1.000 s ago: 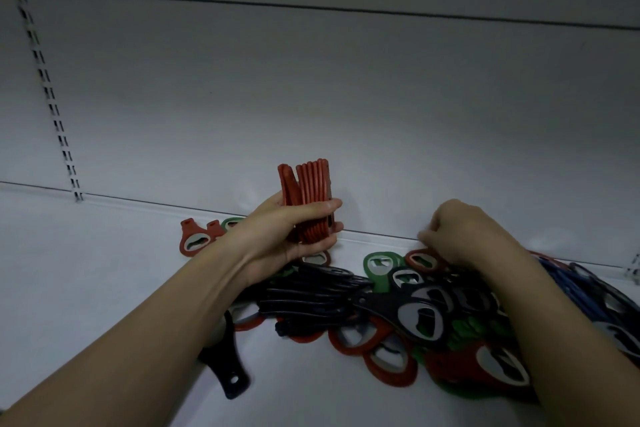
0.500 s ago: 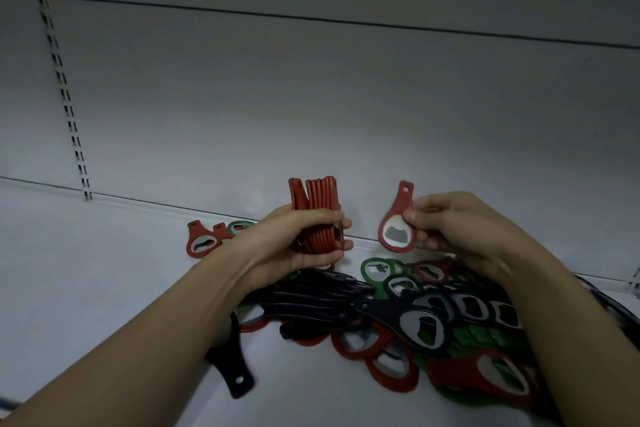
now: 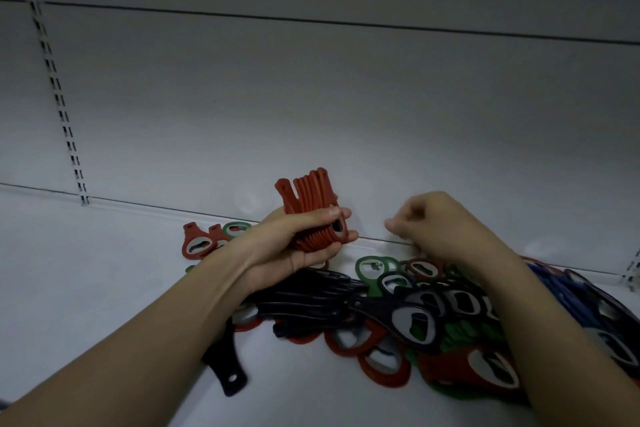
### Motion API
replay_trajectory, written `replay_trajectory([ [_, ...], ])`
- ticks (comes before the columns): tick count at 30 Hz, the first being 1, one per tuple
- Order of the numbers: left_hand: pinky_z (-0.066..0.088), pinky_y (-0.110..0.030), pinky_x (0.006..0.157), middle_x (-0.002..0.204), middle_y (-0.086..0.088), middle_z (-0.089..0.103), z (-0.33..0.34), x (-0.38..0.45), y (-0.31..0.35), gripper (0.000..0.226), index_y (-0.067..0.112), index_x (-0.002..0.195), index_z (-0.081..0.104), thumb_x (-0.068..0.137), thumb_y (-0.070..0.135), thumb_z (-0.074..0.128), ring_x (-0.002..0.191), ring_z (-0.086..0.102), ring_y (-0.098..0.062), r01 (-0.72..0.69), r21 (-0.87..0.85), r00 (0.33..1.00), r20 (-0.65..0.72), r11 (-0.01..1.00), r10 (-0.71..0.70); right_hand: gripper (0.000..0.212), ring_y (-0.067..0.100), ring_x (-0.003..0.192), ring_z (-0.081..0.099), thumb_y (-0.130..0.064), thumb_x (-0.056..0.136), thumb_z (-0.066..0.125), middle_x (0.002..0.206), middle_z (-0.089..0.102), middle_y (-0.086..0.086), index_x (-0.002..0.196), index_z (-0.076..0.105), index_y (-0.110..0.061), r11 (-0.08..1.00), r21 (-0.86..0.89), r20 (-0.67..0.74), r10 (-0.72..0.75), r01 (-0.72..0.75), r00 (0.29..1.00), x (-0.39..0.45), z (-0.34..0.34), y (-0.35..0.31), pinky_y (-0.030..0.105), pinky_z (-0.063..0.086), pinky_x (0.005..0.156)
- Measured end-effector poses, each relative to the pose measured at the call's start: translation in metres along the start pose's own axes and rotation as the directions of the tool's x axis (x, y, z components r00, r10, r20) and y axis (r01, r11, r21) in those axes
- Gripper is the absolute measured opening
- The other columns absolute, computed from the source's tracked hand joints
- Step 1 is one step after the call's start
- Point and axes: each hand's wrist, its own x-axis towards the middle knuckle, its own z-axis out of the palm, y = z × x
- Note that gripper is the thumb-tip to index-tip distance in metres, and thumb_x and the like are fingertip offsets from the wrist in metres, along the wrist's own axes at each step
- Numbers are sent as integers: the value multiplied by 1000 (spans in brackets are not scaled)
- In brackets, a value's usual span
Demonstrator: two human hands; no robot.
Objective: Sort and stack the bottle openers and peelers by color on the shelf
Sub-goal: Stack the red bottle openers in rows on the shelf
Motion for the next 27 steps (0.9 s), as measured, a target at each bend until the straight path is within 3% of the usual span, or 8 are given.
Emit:
replay_trajectory([
  [3,62,-35,64,100,-14,75,-3,2,2,39,5,105,67,67,12,73,92,73,-34,5,-101,998,-62,995,-11,39,21,88,64,-40,85,73,97,68,7,105,67,-7,893,-431,160,219,-132,963,3,-3,15,29,48,72],
  [7,62,-37,64,99,-14,74,-3,3,3,39,6,107,67,70,15,74,87,73,-33,15,-122,996,-82,992,-25,38,24,95,64,-34,87,73,107,68,10,112,67,-6,861,-492,166,240,-131,957,6,3,15,30,50,79],
  [10,62,-37,61,108,-16,73,-6,2,6,46,4,118,65,76,20,72,86,73,-34,62,-149,994,-80,987,-75,24,18,77,64,-25,91,68,94,74,12,99,72,-3,914,-392,165,179,-102,970,5,-1,13,30,51,70],
  [13,62,-32,57,113,-18,72,-8,2,8,53,1,125,61,77,20,72,90,73,-36,115,-171,990,-67,979,-128,20,10,56,61,-26,94,65,77,72,5,87,70,-9,996,-89,107,-16,26,994,-1,-8,2,24,49,57],
  [16,62,-30,60,113,-20,71,-9,3,7,48,1,121,63,77,19,72,96,71,-39,134,-161,989,-37,978,-142,7,9,75,65,-25,96,60,93,64,-7,90,64,-24,947,121,27,-303,298,953,-9,2,-19,25,54,67],
  [20,61,-27,56,96,-16,71,-10,3,6,28,3,96,72,78,24,74,77,73,-25,126,-154,991,-15,980,-130,4,4,93,57,-20,95,60,103,52,-14,98,61,-23,835,51,27,-549,547,835,-13,34,-27,25,52,83],
  [24,60,-24,55,103,-18,69,-12,5,5,30,2,97,70,77,24,75,83,70,-24,106,-135,994,-16,985,-109,8,1,103,54,-17,94,61,105,51,-17,101,62,-22,790,75,5,-610,608,792,-12,39,-25,19,49,87],
  [27,62,-30,60,100,-19,71,-11,5,7,20,3,84,74,73,20,75,91,71,-28,39,-136,999,-19,990,-42,9,3,101,60,-18,92,66,103,61,-16,98,68,-23,799,199,-58,-569,568,821,-11,32,-25,20,53,83],
])
